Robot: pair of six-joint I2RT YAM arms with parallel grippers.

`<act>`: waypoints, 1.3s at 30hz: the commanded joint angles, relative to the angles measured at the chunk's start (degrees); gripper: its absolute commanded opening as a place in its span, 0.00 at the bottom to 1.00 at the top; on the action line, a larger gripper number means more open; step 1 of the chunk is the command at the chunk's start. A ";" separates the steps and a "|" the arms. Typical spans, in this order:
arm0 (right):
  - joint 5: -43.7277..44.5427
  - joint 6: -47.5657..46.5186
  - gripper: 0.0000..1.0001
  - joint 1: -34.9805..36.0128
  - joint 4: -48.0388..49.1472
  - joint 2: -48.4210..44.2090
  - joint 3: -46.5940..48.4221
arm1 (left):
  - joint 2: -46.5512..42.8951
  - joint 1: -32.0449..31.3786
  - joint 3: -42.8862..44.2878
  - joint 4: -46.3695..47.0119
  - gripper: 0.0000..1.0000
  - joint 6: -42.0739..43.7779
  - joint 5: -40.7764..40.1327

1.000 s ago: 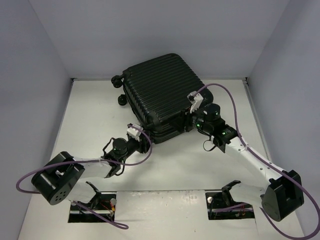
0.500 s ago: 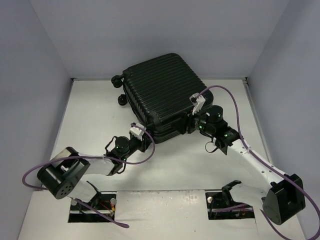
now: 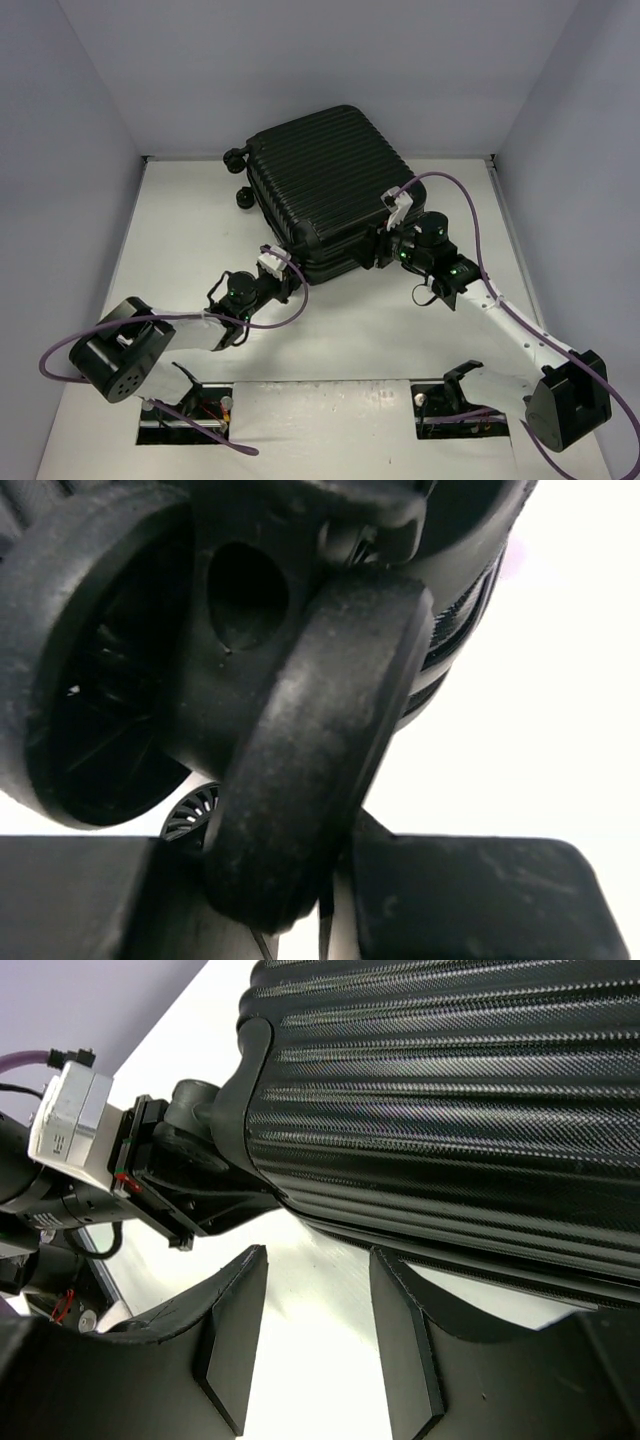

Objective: Pack the luggage

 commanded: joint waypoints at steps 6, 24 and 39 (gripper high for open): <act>-1.78 -1.62 0.42 -0.82 1.08 -2.27 0.28 | -5.49 4.71 -0.13 9.42 0.00 -2.63 -7.63; -2.23 -3.55 0.40 -0.73 -1.12 -3.23 0.99 | -6.02 11.30 -0.58 10.03 0.00 -6.95 -6.58; 2.60 -7.07 0.62 -1.87 -5.95 -5.00 4.58 | -16.10 15.43 5.57 -13.15 0.20 -15.20 -10.24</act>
